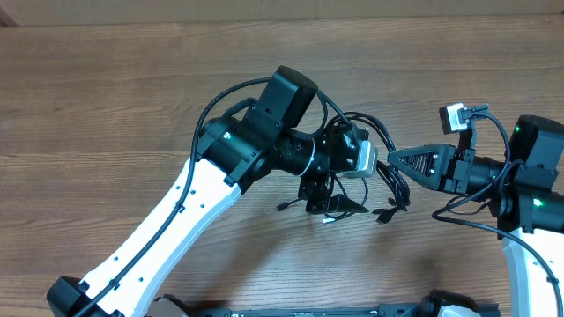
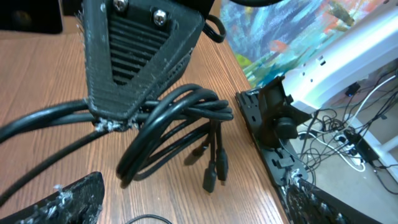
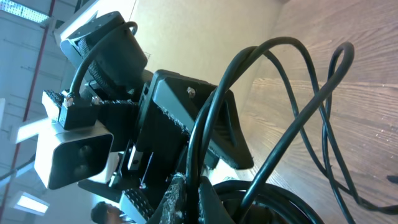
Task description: Untangle cables
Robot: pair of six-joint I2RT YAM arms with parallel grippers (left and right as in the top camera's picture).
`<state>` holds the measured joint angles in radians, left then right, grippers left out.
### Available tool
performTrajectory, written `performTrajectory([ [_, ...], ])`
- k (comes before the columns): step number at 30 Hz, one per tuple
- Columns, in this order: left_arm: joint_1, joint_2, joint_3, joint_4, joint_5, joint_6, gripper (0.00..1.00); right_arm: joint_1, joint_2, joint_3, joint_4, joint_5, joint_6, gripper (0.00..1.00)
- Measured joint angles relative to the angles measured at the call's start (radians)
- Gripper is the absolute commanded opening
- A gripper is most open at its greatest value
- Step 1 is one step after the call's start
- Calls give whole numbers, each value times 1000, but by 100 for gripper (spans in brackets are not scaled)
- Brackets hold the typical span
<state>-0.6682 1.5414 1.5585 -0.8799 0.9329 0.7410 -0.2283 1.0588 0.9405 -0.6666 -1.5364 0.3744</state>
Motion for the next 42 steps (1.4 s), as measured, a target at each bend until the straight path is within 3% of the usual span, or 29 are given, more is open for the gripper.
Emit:
performTrajectory([
  [17,-54,60,0,55,7,0,89,0,0,0,11,0,67,4],
  [19,-58,77,0,58,7,0,82,0,0,0,12,0,67,4],
  [23,-58,82,0,58,8,0,56,0,0,0,21,0,69,4],
  [27,-58,82,0,59,7,13,39,0,0,0,23,0,71,4],
  [31,-58,82,0,66,7,13,11,0,0,0,23,0,70,4],
  [32,-58,82,0,68,8,13,6,0,0,0,24,0,70,4],
  [35,-58,82,0,75,10,18,4,0,0,0,23,0,70,4],
  [38,-58,82,0,76,10,13,4,0,0,0,24,5,71,15],
  [40,-58,82,0,74,10,-3,4,0,0,0,22,26,77,36],
  [42,-58,82,0,72,11,-27,4,0,0,0,22,61,76,64],
])
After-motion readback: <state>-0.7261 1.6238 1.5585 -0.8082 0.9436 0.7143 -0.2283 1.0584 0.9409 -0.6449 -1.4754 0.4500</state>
